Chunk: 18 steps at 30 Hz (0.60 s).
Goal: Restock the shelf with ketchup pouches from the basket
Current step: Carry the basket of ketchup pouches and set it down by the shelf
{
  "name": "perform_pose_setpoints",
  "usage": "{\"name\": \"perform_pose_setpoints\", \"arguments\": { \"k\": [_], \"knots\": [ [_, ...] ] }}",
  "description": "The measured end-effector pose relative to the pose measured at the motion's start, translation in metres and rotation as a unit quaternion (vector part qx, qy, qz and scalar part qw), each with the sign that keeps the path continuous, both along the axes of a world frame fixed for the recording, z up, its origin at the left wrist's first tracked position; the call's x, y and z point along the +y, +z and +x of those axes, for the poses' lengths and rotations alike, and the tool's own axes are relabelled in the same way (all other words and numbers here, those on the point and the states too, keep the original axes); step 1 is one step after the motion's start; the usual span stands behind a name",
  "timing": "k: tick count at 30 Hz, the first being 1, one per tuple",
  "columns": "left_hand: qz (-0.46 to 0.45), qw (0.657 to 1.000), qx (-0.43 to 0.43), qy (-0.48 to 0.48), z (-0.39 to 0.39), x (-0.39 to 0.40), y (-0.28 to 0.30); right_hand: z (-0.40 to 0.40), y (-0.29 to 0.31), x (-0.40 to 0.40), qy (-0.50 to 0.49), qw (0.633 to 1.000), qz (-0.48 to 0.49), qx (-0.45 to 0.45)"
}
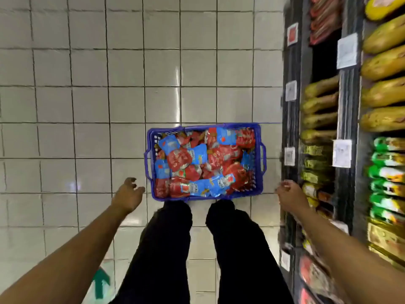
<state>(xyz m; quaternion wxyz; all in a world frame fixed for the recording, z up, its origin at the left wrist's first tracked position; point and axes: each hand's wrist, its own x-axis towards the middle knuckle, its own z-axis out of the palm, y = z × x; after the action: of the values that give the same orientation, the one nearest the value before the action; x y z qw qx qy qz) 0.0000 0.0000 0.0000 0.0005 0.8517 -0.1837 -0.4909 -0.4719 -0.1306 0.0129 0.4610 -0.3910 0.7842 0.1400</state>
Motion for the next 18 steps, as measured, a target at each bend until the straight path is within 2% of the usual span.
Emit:
{"name": "perform_pose_setpoints", "arguments": {
  "k": [3,5,9,12,14,18],
  "knots": [
    [-0.017,0.999,-0.043,-0.009,0.004,-0.014,-0.065,0.005,-0.071,-0.032,-0.023,0.998,-0.053,0.016],
    [-0.039,0.998,-0.039,-0.001,0.003,-0.027,-0.099,0.013,-0.109,-0.052,-0.027,0.997,-0.074,0.020],
    [-0.076,0.994,-0.079,-0.005,0.014,-0.037,-0.148,0.020,-0.169,-0.063,0.066,0.995,-0.067,0.021],
    [-0.085,0.995,-0.008,0.053,0.024,-0.033,-0.163,0.017,-0.191,-0.061,0.105,0.988,-0.107,0.032],
    [-0.098,0.993,0.006,0.068,0.027,-0.032,-0.170,0.016,-0.200,-0.056,0.085,0.986,-0.137,0.042],
    [-0.122,0.980,0.010,0.159,0.011,-0.038,-0.185,0.022,-0.214,-0.052,-0.031,0.989,-0.138,0.036]
  ]
}}
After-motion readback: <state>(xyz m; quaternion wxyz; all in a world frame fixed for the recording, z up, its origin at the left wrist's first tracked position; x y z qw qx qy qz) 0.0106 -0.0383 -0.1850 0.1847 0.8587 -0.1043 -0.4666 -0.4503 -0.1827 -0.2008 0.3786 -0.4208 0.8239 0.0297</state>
